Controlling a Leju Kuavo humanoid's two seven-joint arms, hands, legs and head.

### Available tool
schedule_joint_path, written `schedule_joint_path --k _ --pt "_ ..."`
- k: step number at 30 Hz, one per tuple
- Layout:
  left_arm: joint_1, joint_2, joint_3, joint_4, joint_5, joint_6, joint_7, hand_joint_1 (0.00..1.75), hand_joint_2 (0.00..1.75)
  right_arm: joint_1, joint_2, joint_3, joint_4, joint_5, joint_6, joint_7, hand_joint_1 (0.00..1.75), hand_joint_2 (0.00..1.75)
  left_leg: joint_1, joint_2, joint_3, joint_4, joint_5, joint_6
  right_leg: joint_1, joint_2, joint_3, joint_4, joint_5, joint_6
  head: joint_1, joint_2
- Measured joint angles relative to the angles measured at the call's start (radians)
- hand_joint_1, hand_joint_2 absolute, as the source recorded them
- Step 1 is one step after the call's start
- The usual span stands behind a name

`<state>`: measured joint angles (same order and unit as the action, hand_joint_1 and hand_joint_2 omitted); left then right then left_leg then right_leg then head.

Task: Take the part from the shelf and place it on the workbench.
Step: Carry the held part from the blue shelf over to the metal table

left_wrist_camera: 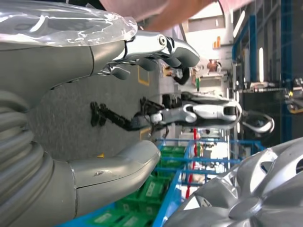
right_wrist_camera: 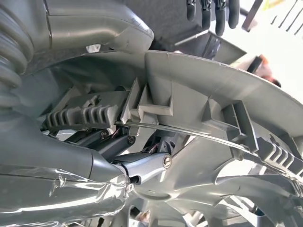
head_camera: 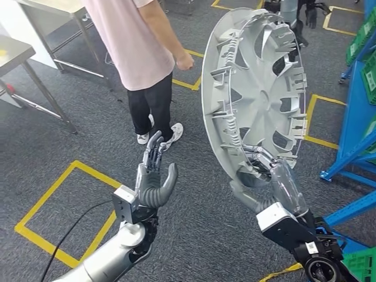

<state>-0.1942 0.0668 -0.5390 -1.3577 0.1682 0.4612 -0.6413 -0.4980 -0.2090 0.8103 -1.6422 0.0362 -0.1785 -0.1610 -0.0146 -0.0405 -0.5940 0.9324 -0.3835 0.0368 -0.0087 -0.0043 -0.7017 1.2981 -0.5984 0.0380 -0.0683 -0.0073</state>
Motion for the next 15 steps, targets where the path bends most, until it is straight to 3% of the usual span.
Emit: schedule_joint_path --k 15 --pt "0.0 0.0 0.0 0.0 0.0 0.0 0.0 0.0 1.75 0.0 0.0 0.0 0.0 0.0 0.0 0.0 1.75 1.75 0.0 0.0 0.0 0.0 0.0 0.0 0.0 0.0 0.0 0.0 0.0 0.0 0.0 0.0"
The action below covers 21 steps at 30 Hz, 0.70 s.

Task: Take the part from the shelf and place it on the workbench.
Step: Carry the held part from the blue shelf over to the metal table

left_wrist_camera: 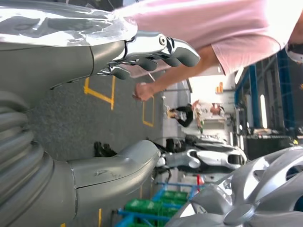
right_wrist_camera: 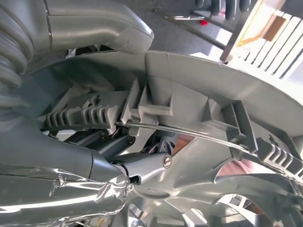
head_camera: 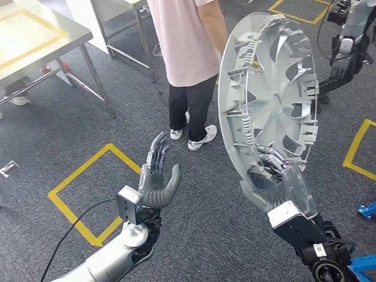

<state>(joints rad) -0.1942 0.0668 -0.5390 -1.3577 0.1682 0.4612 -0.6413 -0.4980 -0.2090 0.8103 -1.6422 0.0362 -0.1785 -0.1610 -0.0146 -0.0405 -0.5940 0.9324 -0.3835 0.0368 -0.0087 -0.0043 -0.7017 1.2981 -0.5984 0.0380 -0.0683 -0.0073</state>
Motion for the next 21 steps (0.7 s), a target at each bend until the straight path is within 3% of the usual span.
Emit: schedule_joint_path --k 21 --pt "0.0 0.0 0.0 0.0 0.0 0.0 0.0 0.0 1.75 0.0 0.0 0.0 0.0 0.0 0.0 0.0 1.75 1.75 0.0 0.0 0.0 0.0 0.0 0.0 0.0 0.0 0.0 0.0 0.0 0.0 0.0 0.0"
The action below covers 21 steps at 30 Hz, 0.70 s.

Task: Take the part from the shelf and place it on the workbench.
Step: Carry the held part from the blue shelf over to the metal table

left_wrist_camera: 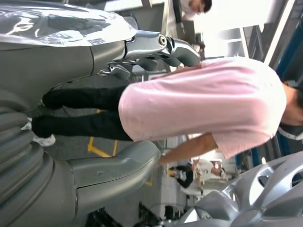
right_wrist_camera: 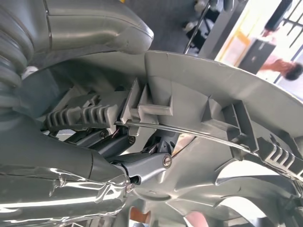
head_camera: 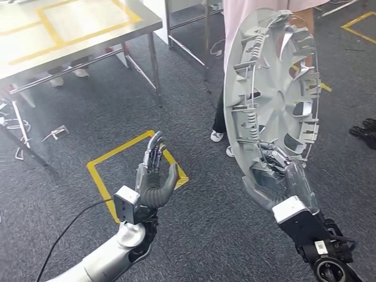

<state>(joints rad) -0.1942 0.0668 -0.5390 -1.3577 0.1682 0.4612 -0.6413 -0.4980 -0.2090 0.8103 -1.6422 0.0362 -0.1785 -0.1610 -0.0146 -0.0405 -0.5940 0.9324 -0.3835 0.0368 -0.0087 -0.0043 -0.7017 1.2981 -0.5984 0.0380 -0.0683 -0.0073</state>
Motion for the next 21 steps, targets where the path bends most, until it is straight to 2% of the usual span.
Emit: schedule_joint_path --k 21 --pt "0.0 0.0 0.0 0.0 0.0 0.0 0.0 0.0 1.75 0.0 0.0 0.0 0.0 0.0 0.0 0.0 1.75 1.75 0.0 0.0 0.0 0.0 0.0 0.0 0.0 0.0 0.0 0.0 0.0 0.0 0.0 0.0"
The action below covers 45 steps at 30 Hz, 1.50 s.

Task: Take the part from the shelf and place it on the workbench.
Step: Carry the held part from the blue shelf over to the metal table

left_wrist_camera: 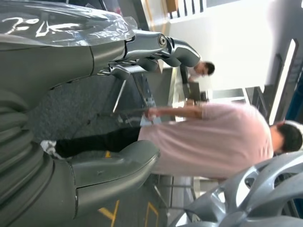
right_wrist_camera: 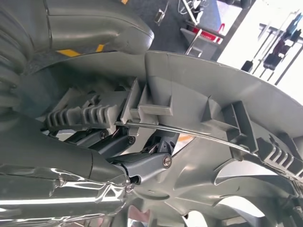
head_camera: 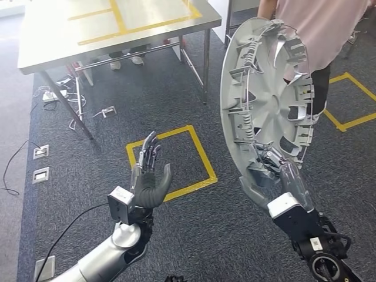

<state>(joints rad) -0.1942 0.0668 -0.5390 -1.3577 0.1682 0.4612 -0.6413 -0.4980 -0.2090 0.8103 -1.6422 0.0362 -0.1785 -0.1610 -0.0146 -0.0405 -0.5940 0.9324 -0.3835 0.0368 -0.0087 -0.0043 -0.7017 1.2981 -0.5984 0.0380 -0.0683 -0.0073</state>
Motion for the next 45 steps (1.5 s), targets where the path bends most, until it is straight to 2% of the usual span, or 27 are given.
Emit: schedule_joint_path --k 17,18,20,21,22,24,25,26,27,28,29,30,32,33,34,35,37,39,40,41,42,43,45 --pt "0.0 0.0 0.0 0.0 0.0 0.0 0.0 0.0 1.75 0.0 0.0 0.0 0.0 0.0 0.0 0.0 1.75 1.75 0.0 0.0 0.0 0.0 0.0 0.0 0.0 0.0 0.0 0.0 0.0 0.0 0.0 0.0" --pt "0.0 0.0 0.0 0.0 0.0 0.0 0.0 0.0 1.75 0.002 0.0 0.0 0.0 0.0 0.001 0.0 1.75 1.75 0.001 -0.008 0.0 0.002 -0.002 -0.002 -0.001 0.001 0.007 -0.021 0.019 0.002 0.0 0.0" --pt "0.016 0.016 -0.01 -0.073 -0.016 0.017 0.018 0.0 1.75 0.108 -0.005 -0.005 -0.079 0.046 -0.027 0.008 1.75 1.75 0.012 -0.063 -0.02 0.018 0.006 -0.025 -0.012 0.022 0.087 -0.19 0.096 -0.008 0.008 0.0" --pt "0.024 0.025 -0.015 -0.109 -0.024 0.025 0.028 0.0 1.75 0.161 -0.007 -0.008 -0.119 0.069 -0.042 0.011 1.75 1.75 0.015 -0.069 -0.036 0.039 0.001 -0.039 -0.018 0.028 0.129 -0.276 0.135 -0.015 0.008 0.0" --pt "0.03 0.034 -0.02 -0.146 -0.032 0.033 0.037 0.0 1.75 0.212 -0.009 -0.011 -0.158 0.093 -0.058 0.014 1.75 1.75 0.018 -0.059 -0.062 0.075 -0.012 -0.053 -0.022 0.031 0.164 -0.341 0.155 -0.025 0.006 0.0" --pt "0.026 0.035 -0.02 -0.146 -0.032 0.033 0.037 0.0 1.75 0.212 -0.009 -0.013 -0.158 0.093 -0.059 0.012 1.75 1.75 0.018 0.011 -0.125 0.2 -0.073 -0.064 -0.02 0.004 0.166 -0.345 0.156 -0.032 -0.004 0.0" --pt "0.026 0.036 -0.02 -0.146 -0.032 0.033 0.038 0.0 1.75 0.212 -0.008 -0.013 -0.157 0.093 -0.059 0.011 1.75 1.75 0.02 0.025 -0.159 0.267 -0.098 -0.068 -0.019 -0.009 0.166 -0.345 0.155 -0.033 -0.006 0.0" --pt "0.026 0.036 -0.02 -0.146 -0.032 0.034 0.039 0.0 1.75 0.212 -0.008 -0.013 -0.155 0.092 -0.058 0.011 1.75 1.75 0.022 0.032 -0.183 0.311 -0.108 -0.07 -0.018 -0.023 0.166 -0.345 0.154 -0.034 -0.006 0.0" --pt "0.026 0.036 -0.02 -0.146 -0.032 0.037 0.039 0.0 1.75 0.212 -0.008 -0.013 -0.154 0.091 -0.057 0.011 1.75 1.75 0.024 0.035 -0.187 0.317 -0.101 -0.07 -0.018 -0.037 0.167 -0.344 0.152 -0.034 -0.008 0.0" --pt "0.026 0.037 -0.02 -0.146 -0.032 0.039 0.04 0.0 1.75 0.212 -0.008 -0.012 -0.152 0.089 -0.055 0.011 1.75 1.75 0.024 0.038 -0.17 0.285 -0.078 -0.069 -0.018 -0.05 0.169 -0.344 0.15 -0.033 -0.01 0.0" --pt "0.026 0.037 -0.02 -0.146 -0.032 0.041 0.04 0.0 1.75 0.212 -0.008 -0.012 -0.151 0.087 -0.054 0.011 1.75 1.75 0.023 0.049 -0.135 0.219 -0.044 -0.067 -0.018 -0.062 0.172 -0.344 0.147 -0.03 -0.013 0.0" --pt "0.026 0.038 -0.02 -0.147 -0.032 0.043 0.04 0.0 1.75 0.211 -0.008 -0.012 -0.15 0.084 -0.053 0.011 1.75 1.75 0.018 0.073 -0.094 0.143 -0.018 -0.062 -0.015 -0.074 0.176 -0.344 0.143 -0.026 -0.017 0.0" --pt "0.024 0.039 -0.02 -0.148 -0.032 0.045 0.04 0.0 1.75 0.205 -0.008 -0.013 -0.15 0.078 -0.053 0.01 1.75 1.75 0.008 0.104 -0.041 0.043 0.007 -0.047 -0.008 -0.094 0.182 -0.345 0.136 -0.016 -0.019 0.0" --pt "0.024 0.039 -0.02 -0.149 -0.032 0.045 0.039 0.0 1.75 0.203 -0.008 -0.013 -0.15 0.075 -0.053 0.01 1.75 1.75 0.004 0.106 -0.034 0.028 0.005 -0.039 -0.005 -0.104 0.185 -0.346 0.132 -0.011 -0.017 0.0" --pt "0.025 0.039 -0.02 -0.15 -0.032 0.045 0.039 0.0 1.75 0.201 -0.008 -0.012 -0.15 0.072 -0.054 0.01 1.75 1.75 0.003 0.091 -0.035 0.027 0.006 -0.032 -0.004 -0.115 0.19 -0.349 0.13 -0.007 -0.015 0.0" --pt "0.026 0.039 -0.02 -0.15 -0.032 0.044 0.039 0.0 1.75 0.199 -0.008 -0.012 -0.15 0.069 -0.056 0.01 1.75 1.75 0.006 0.08 -0.033 0.024 0.005 -0.026 -0.005 -0.116 0.192 -0.349 0.125 -0.001 -0.012 0.0" --pt "0.027 0.038 -0.02 -0.151 -0.034 0.042 0.038 0.0 1.75 0.198 -0.008 -0.012 -0.15 0.066 -0.061 0.013 1.75 1.75 0.013 0.061 -0.025 0.017 0.006 -0.014 -0.01 -0.073 0.178 -0.307 0.094 0.007 -0.005 0.0" --pt "0.027 0.036 -0.02 -0.151 -0.038 0.04 0.037 0.0 1.75 0.197 -0.008 -0.011 -0.149 0.065 -0.065 0.015 1.75 1.75 0.015 0.045 -0.019 0.015 0.004 -0.005 -0.011 -0.015 0.115 -0.175 0.032 0.009 0.007 0.0" --pt "0.027 0.035 -0.02 -0.151 -0.04 0.037 0.037 0.0 1.75 0.197 -0.008 -0.01 -0.149 0.063 -0.067 0.017 1.75 1.75 0.013 0.037 -0.018 0.016 0.002 -0.002 -0.01 -0.004 0.075 -0.1 0.006 0.01 0.01 0.0" --pt "0.028 0.034 -0.02 -0.151 -0.041 0.035 0.039 0.0 1.75 0.197 -0.008 -0.009 -0.147 0.061 -0.069 0.019 1.75 1.75 0.012 0.028 -0.016 0.016 0.001 0.0 -0.009 0.0 0.043 -0.048 -0.003 0.009 0.012 0.0" --pt "0.029 0.034 -0.02 -0.151 -0.042 0.033 0.04 0.0 1.75 0.197 -0.008 -0.008 -0.146 0.059 -0.07 0.022 1.75 1.75 0.011 0.02 -0.014 0.018 -0.002 0.001 -0.008 0.001 0.029 -0.035 0.009 0.008 0.012 0.0" --pt "0.03 0.034 -0.02 -0.151 -0.043 0.032 0.041 0.0 1.75 0.197 -0.008 -0.007 -0.143 0.056 -0.071 0.025 1.75 1.75 0.01 0.012 -0.011 0.02 -0.005 0.001 -0.008 0.001 0.034 -0.065 0.042 0.005 0.012 0.0" --pt "0.03 0.034 -0.02 -0.151 -0.045 0.031 0.045 0.0 1.75 0.196 -0.008 -0.004 -0.138 0.051 -0.072 0.029 1.75 1.75 0.009 -0.001 -0.004 0.024 -0.012 -0.002 -0.007 0.007 0.084 -0.201 0.128 -0.005 0.015 0.0"
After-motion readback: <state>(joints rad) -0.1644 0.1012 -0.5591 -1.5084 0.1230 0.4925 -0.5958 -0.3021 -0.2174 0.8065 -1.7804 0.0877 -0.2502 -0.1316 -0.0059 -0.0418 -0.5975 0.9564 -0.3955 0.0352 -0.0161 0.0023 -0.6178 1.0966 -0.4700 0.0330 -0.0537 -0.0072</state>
